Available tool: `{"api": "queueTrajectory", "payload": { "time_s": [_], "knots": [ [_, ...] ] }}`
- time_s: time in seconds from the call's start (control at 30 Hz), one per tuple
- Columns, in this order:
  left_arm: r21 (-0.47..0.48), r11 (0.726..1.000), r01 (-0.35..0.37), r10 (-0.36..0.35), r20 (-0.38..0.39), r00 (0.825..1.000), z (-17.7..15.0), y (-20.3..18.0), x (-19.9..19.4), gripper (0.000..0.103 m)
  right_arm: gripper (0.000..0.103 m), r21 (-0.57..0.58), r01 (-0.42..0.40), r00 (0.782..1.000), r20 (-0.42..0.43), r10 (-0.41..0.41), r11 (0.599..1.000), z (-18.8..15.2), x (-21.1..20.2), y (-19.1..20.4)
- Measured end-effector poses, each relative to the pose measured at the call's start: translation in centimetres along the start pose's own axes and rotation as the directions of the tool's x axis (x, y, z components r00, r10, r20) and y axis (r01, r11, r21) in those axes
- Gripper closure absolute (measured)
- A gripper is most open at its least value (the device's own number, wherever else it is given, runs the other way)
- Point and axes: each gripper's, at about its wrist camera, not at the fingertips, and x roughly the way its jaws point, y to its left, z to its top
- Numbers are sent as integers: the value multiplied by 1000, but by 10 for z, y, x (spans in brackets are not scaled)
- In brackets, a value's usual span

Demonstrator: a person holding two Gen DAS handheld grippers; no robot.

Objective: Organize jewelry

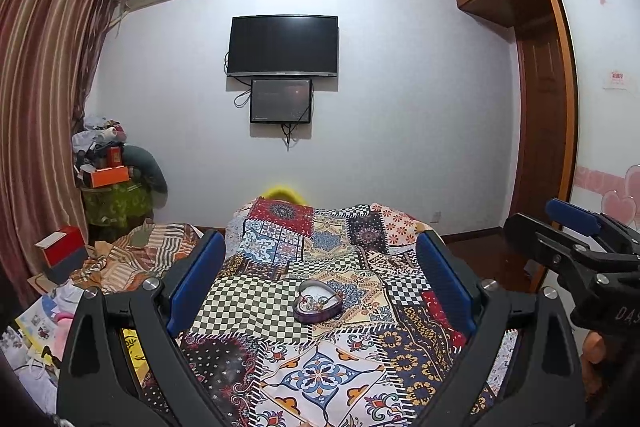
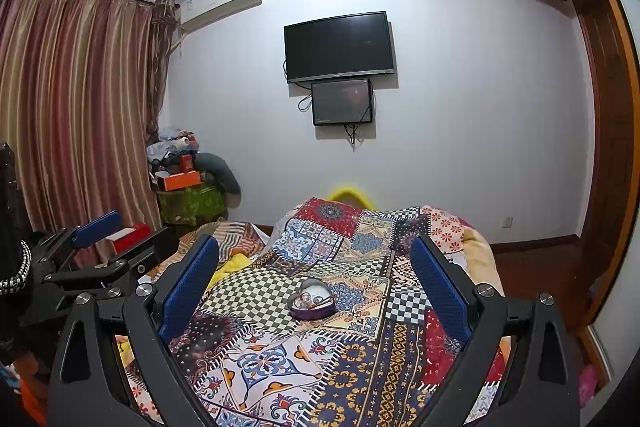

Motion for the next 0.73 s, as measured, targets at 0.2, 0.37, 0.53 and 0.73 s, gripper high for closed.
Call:
{"api": "queueTrajectory", "payload": {
  "time_s": [0.2,0.37,0.53,0.73],
  "knots": [
    [1,1000,5,-5,-9,1000,-1,0,2,5,8,3,4,1000,-5,-4,1000,-1,2,-1],
    [0,1000,11,-11,-10,1000,-2,1,4,3,8,6,6,1000,-13,-6,1000,-2,5,-2],
    [0,1000,10,-10,-19,1000,-5,2,9,3,8,10,7,1000,-25,-7,1000,-3,11,-4],
    [-7,1000,5,-6,-39,999,-10,8,22,3,8,17,12,999,-51,-11,1000,-9,24,-7]
  ]
}}
